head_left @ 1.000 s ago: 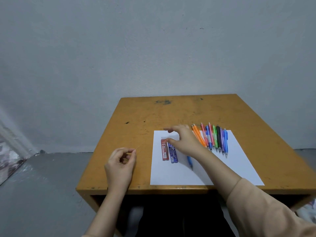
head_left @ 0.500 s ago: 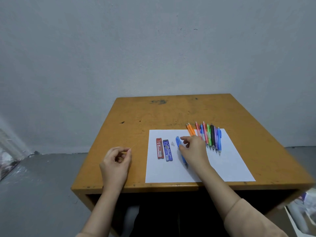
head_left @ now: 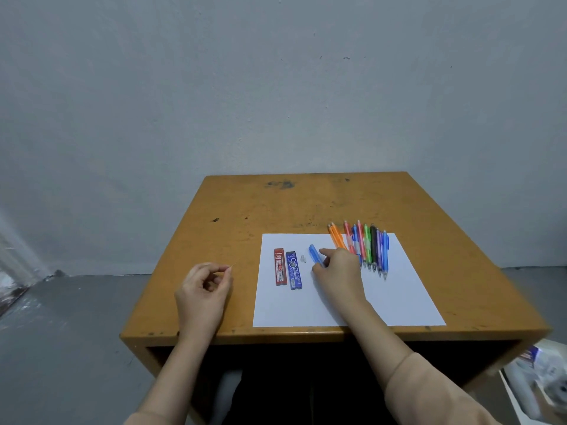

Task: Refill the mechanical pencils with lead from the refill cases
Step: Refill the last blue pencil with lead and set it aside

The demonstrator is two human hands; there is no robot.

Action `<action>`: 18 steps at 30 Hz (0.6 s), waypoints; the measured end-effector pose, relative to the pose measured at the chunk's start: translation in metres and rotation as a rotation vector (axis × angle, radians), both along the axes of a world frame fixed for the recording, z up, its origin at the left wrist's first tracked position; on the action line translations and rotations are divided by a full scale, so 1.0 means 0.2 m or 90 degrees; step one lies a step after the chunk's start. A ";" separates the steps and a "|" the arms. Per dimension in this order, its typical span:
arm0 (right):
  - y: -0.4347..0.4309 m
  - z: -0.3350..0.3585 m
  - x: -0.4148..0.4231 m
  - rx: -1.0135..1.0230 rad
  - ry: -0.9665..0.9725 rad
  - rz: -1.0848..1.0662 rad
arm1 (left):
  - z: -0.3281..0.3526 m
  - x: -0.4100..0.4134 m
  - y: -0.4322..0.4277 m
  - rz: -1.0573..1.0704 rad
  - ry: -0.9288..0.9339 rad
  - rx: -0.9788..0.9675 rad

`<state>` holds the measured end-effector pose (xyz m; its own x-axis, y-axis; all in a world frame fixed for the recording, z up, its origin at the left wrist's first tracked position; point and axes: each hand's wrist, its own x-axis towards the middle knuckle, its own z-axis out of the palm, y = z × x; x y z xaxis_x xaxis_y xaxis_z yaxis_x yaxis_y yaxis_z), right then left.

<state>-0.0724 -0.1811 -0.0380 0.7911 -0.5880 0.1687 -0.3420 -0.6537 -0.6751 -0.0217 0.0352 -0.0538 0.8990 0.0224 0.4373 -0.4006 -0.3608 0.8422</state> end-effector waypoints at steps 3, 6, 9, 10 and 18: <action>-0.03 0.01 -0.03 0.022 -0.035 0.015 | 0.01 -0.01 -0.01 -0.017 -0.017 0.016; -0.05 0.02 -0.07 0.014 -0.067 0.046 | 0.00 0.00 -0.02 -0.043 -0.070 0.077; -0.05 0.02 -0.10 -0.008 -0.099 0.076 | 0.00 0.01 -0.03 -0.062 -0.100 0.124; -0.06 0.02 -0.11 -0.017 -0.104 0.083 | 0.00 0.01 -0.04 -0.066 -0.099 0.131; -0.06 0.00 -0.17 -0.038 -0.102 0.085 | 0.02 -0.01 -0.14 -0.077 -0.056 0.101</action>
